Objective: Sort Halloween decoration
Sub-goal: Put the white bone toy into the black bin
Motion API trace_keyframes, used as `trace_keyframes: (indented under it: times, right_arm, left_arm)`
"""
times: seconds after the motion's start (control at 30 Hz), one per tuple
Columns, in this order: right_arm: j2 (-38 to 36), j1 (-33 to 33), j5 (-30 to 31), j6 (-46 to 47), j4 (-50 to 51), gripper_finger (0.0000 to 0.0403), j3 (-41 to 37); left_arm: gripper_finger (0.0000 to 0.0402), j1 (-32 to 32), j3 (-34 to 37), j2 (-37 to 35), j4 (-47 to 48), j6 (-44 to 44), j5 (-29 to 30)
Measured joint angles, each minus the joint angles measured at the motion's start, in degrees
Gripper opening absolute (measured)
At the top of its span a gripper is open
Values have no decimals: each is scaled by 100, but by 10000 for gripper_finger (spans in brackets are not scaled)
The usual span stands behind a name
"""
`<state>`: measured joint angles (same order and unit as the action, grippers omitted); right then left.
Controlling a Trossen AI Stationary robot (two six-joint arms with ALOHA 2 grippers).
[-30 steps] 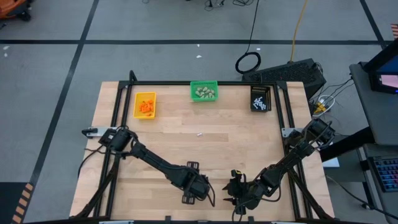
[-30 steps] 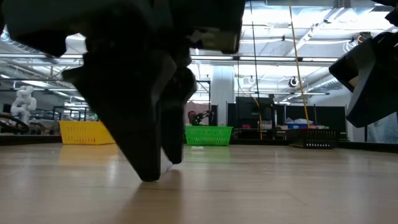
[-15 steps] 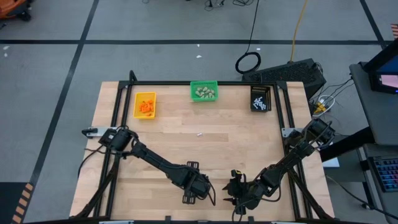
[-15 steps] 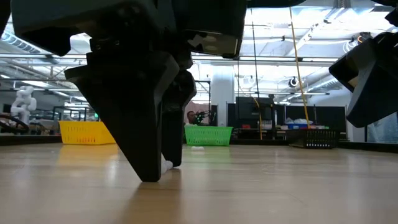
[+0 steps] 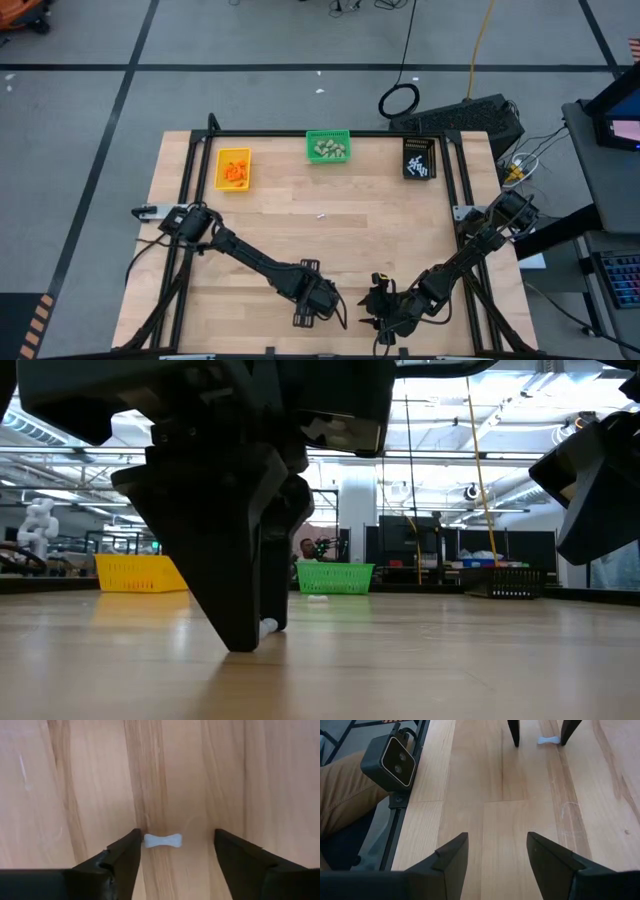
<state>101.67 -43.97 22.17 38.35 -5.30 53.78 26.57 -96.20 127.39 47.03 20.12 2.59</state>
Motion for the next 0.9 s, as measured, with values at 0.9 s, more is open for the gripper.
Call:
trace_keyframes:
  times: [0.9]
  right_arm:
    - [0, 0, 1, 0, 0, 189, 0]
  left_arm:
    - [193, 2, 4, 7, -7, -106, -24]
